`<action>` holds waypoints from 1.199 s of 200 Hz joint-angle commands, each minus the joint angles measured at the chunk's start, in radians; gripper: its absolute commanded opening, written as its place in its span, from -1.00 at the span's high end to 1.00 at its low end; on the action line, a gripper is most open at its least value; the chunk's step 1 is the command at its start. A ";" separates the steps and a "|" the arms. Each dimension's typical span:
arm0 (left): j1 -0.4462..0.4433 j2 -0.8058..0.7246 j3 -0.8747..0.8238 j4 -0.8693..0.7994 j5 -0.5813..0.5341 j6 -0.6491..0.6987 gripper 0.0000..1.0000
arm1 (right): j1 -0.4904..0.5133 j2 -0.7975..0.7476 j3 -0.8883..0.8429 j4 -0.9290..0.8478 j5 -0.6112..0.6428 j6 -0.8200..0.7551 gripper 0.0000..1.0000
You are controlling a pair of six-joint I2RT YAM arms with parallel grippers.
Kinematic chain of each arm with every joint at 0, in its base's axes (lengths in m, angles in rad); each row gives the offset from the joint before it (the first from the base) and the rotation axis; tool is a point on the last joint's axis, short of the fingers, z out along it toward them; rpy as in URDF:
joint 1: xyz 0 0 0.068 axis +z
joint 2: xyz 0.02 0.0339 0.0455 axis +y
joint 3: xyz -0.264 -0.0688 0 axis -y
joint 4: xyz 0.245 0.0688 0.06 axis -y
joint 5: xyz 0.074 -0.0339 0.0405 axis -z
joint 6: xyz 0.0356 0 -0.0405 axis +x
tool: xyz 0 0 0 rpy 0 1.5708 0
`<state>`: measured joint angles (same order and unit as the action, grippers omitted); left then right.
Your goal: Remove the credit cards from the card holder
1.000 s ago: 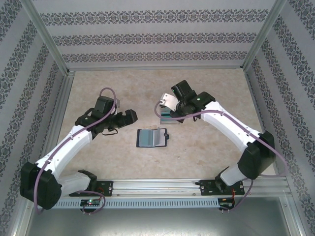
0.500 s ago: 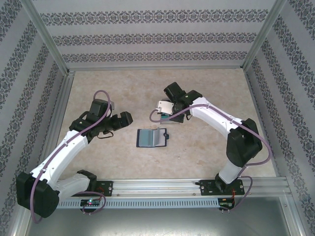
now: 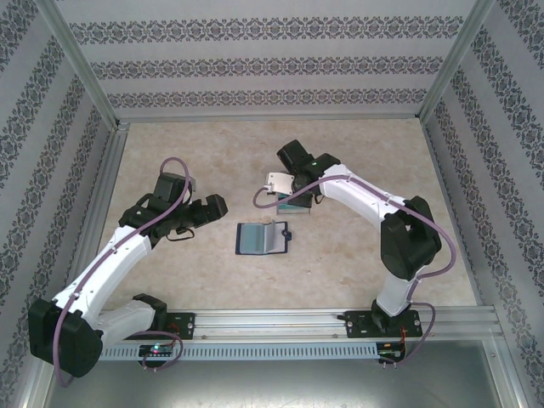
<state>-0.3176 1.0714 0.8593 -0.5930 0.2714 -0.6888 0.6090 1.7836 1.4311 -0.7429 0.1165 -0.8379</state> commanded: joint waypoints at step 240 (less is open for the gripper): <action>0.035 -0.013 -0.029 -0.018 0.015 -0.001 -0.98 | 0.014 0.120 0.014 0.031 -0.038 0.042 1.00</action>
<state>-0.2989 1.0714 0.8433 -0.5926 0.2798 -0.6888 0.6197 1.8797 1.4315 -0.7151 0.1070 -0.8234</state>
